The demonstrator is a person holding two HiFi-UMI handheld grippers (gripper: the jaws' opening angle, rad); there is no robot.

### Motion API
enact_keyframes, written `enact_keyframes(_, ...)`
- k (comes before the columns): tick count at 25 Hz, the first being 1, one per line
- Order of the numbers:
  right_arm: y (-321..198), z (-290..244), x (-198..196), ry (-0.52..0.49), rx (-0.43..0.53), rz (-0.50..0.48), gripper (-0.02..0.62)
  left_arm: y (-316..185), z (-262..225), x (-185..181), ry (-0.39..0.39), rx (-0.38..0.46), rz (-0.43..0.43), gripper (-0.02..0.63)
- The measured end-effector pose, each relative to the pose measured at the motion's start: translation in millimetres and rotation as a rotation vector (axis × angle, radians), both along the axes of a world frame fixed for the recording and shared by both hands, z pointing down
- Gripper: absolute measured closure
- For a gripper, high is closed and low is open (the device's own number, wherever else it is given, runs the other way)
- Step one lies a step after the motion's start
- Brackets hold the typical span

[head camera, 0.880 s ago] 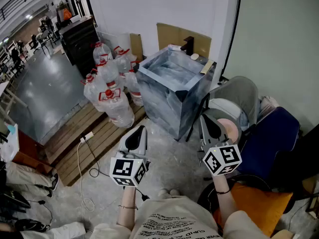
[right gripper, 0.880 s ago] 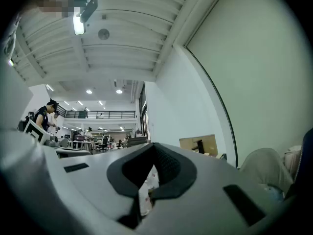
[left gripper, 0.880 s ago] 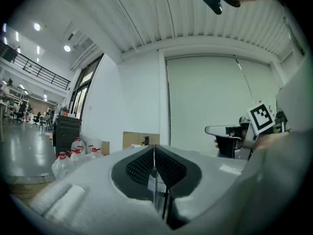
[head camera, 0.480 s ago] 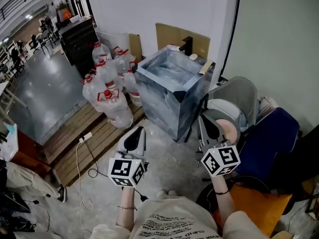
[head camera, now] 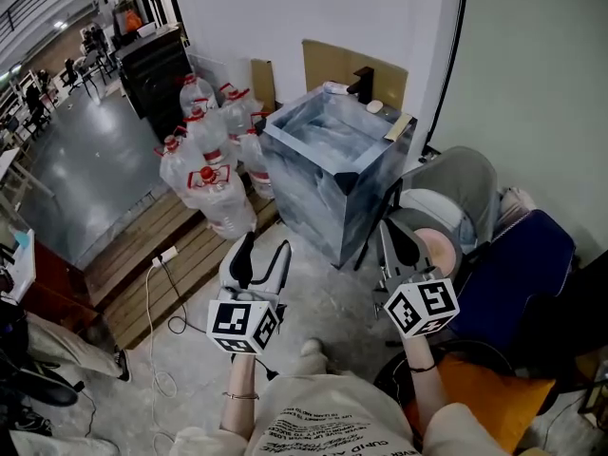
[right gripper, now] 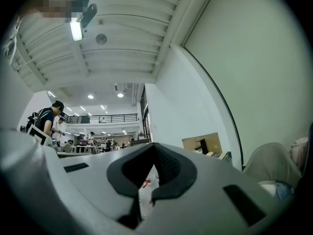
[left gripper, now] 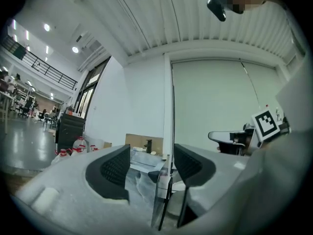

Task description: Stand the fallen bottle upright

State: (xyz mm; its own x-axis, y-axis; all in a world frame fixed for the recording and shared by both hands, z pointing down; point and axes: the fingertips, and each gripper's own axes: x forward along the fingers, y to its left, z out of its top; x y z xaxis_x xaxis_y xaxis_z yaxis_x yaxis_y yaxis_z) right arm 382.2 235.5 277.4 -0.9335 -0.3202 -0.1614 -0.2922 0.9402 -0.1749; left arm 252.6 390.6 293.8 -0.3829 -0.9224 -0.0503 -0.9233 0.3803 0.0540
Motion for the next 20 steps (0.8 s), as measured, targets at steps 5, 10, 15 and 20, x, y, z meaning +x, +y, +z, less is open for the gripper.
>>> enact_keyframes(5,-12,6,-7,0.002,-0.019,0.007,0.592,-7,1,-12,-0.002,0.001,-0.019,0.304)
enact_keyframes(10,-26,12,-19,0.015,-0.024,0.008,0.592,-21,7,-29,0.005,-0.02,-0.016,0.295)
enact_keyframes(15,-42,20,-50,0.03,0.001,-0.036,0.592,-48,15,-59,0.013,-0.026,-0.016,0.295)
enact_keyframes(20,-71,28,-93,0.073,0.023,-0.013,0.592,-81,22,-106,0.022,-0.033,-0.009,0.295)
